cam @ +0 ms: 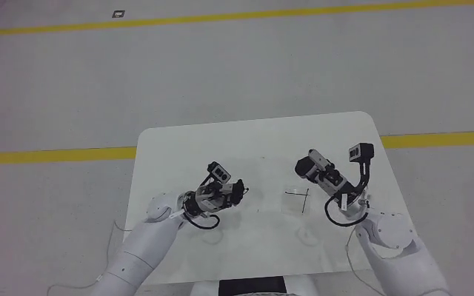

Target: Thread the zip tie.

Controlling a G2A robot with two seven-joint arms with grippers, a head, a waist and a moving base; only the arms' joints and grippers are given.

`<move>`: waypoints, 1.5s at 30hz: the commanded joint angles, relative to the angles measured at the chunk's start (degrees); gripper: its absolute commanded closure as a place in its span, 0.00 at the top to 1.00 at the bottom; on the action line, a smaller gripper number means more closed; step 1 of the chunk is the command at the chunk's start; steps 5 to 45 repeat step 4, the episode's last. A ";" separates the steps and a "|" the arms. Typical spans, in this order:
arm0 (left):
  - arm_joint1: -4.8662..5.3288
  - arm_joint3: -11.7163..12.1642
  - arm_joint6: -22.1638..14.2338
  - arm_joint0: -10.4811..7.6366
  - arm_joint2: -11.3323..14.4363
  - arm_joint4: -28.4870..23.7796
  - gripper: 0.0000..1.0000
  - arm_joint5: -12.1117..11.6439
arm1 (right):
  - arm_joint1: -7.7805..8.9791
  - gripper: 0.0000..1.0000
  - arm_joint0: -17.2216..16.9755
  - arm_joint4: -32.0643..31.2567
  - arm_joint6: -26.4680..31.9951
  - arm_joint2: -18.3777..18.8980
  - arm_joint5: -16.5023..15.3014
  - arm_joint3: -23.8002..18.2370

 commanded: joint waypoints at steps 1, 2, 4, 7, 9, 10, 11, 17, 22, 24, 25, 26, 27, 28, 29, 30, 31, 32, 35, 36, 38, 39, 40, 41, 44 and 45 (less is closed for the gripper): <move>0.15 -1.03 0.11 0.14 -0.31 0.23 0.00 0.30 | 0.07 1.00 -0.52 -0.04 -0.21 1.19 -0.76 -0.76; 0.24 -1.71 0.19 0.21 -0.43 0.55 0.00 0.50 | 0.12 1.00 -0.86 -0.47 -0.50 2.12 -1.20 -1.18; 0.33 -2.65 0.56 0.32 -0.66 0.92 0.00 0.15 | 0.17 1.00 -1.41 -0.87 -0.97 3.23 -1.76 -1.73; 0.33 -2.65 0.56 0.32 -0.66 0.92 0.00 0.15 | 0.17 1.00 -1.41 -0.87 -0.97 3.23 -1.76 -1.73; 0.33 -2.65 0.56 0.32 -0.66 0.92 0.00 0.15 | 0.17 1.00 -1.41 -0.87 -0.97 3.23 -1.76 -1.73; 0.33 -2.65 0.56 0.32 -0.66 0.92 0.00 0.15 | 0.17 1.00 -1.41 -0.87 -0.97 3.23 -1.76 -1.73; 0.33 -2.65 0.56 0.32 -0.66 0.92 0.00 0.15 | 0.17 1.00 -1.41 -0.87 -0.97 3.23 -1.76 -1.73; 0.33 -2.65 0.56 0.32 -0.66 0.92 0.00 0.15 | 0.17 1.00 -1.41 -0.87 -0.97 3.23 -1.76 -1.73; 0.33 -2.65 0.56 0.32 -0.66 0.92 0.00 0.15 | 0.17 1.00 -1.41 -0.87 -0.97 3.23 -1.76 -1.73; 0.33 -2.65 0.56 0.32 -0.66 0.92 0.00 0.15 | 0.17 1.00 -1.41 -0.87 -0.97 3.23 -1.76 -1.73; 0.33 -2.65 0.56 0.32 -0.66 0.92 0.00 0.15 | 0.17 1.00 -1.41 -0.87 -0.97 3.23 -1.76 -1.73; 0.33 -2.65 0.56 0.32 -0.66 0.92 0.00 0.15 | 0.17 1.00 -1.41 -0.87 -0.97 3.23 -1.76 -1.73; 0.33 -2.65 0.56 0.32 -0.66 0.92 0.00 0.15 | 0.17 1.00 -1.41 -0.87 -0.97 3.23 -1.76 -1.73; 0.33 -2.65 0.56 0.32 -0.66 0.92 0.00 0.15 | 0.17 1.00 -1.41 -0.87 -0.97 3.23 -1.76 -1.73; 0.33 -2.65 0.56 0.32 -0.66 0.92 0.00 0.15 | 0.17 1.00 -1.41 -0.87 -0.97 3.23 -1.76 -1.73; 0.33 -2.65 0.56 0.32 -0.66 0.92 0.00 0.15 | 0.17 1.00 -1.41 -0.87 -0.97 3.23 -1.76 -1.73; 0.33 -2.65 0.56 0.32 -0.66 0.92 0.00 0.15 | 0.17 1.00 -1.41 -0.87 -0.97 3.23 -1.76 -1.73; 0.33 -2.65 0.56 0.32 -0.66 0.92 0.00 0.15 | 0.17 1.00 -1.41 -0.87 -0.97 3.23 -1.76 -1.73; 0.33 -2.65 0.56 0.32 -0.66 0.92 0.00 0.15 | 0.17 1.00 -1.41 -0.87 -0.97 3.23 -1.76 -1.73; 0.33 -2.65 0.56 0.32 -0.66 0.92 0.00 0.15 | 0.17 1.00 -1.41 -0.87 -0.97 3.23 -1.76 -1.73; 0.33 -2.65 0.56 0.32 -0.66 0.92 0.00 0.15 | 0.17 1.00 -1.41 -0.87 -0.97 3.23 -1.76 -1.73; 0.33 -2.65 0.56 0.32 -0.66 0.92 0.00 0.15 | 0.17 1.00 -1.41 -0.87 -0.97 3.23 -1.76 -1.73; 0.33 -2.65 0.56 0.32 -0.66 0.92 0.00 0.15 | 0.17 1.00 -1.41 -0.87 -0.97 3.23 -1.76 -1.73; 0.33 -2.65 0.56 0.32 -0.66 0.92 0.00 0.15 | 0.17 1.00 -1.41 -0.87 -0.97 3.23 -1.76 -1.73; 0.33 -2.65 0.56 0.32 -0.66 0.92 0.00 0.15 | 0.17 1.00 -1.41 -0.87 -0.97 3.23 -1.76 -1.73; 0.33 -2.65 0.56 0.32 -0.66 0.92 0.00 0.15 | 0.17 1.00 -1.41 -0.87 -0.97 3.23 -1.76 -1.73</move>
